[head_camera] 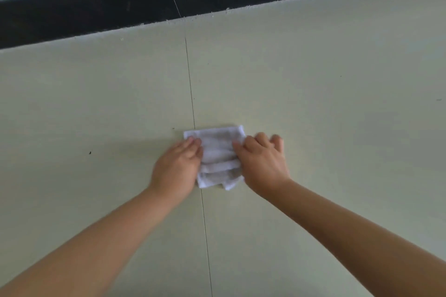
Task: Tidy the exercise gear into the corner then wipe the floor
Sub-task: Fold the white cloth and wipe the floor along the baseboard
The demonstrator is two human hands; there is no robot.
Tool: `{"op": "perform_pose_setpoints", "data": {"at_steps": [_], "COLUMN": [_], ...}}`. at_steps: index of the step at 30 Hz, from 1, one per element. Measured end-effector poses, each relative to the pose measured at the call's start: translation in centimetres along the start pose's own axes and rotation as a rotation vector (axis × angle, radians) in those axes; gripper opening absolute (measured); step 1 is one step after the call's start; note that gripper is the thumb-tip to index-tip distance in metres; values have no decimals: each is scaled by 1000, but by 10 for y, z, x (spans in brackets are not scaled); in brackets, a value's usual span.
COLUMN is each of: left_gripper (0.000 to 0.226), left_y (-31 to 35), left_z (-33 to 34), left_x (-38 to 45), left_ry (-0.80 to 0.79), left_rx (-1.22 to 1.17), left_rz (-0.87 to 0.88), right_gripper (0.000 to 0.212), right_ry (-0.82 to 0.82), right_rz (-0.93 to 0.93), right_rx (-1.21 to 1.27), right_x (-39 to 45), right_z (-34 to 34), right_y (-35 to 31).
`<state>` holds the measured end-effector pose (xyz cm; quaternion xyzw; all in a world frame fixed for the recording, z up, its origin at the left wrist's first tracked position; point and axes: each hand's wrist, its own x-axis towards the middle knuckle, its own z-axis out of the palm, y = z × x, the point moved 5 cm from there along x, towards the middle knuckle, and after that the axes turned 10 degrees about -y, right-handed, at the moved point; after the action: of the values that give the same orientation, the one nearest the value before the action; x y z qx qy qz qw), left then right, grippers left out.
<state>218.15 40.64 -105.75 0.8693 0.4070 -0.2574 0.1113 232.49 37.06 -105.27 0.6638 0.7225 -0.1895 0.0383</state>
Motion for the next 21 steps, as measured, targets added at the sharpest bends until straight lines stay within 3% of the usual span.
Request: {"op": "perform_pose_setpoints", "data": {"at_steps": [2, 5, 8, 10, 17, 21], "left_gripper": [46, 46, 45, 41, 34, 30], "left_y": [40, 81, 92, 79, -54, -110], "left_z": [-5, -23, -65, -89, -79, -34], "left_x": [2, 41, 87, 116, 109, 47], "left_ry": [17, 64, 118, 121, 37, 94], "left_rx": [-21, -77, -115, -66, -14, -105], "left_rz": [141, 218, 189, 66, -251, -233], "right_gripper": [37, 33, 35, 36, 38, 34], "right_ry": [-12, 37, 9, 6, -143, -180], "right_rz": [30, 175, 353, 376, 166, -28], "right_rx": [-19, -93, -49, -27, -94, -15], "right_x": [-26, -32, 6, 42, 146, 130], "right_z": [5, -15, -43, -55, -64, -43], "right_y": [31, 84, 118, 125, 28, -45]}}
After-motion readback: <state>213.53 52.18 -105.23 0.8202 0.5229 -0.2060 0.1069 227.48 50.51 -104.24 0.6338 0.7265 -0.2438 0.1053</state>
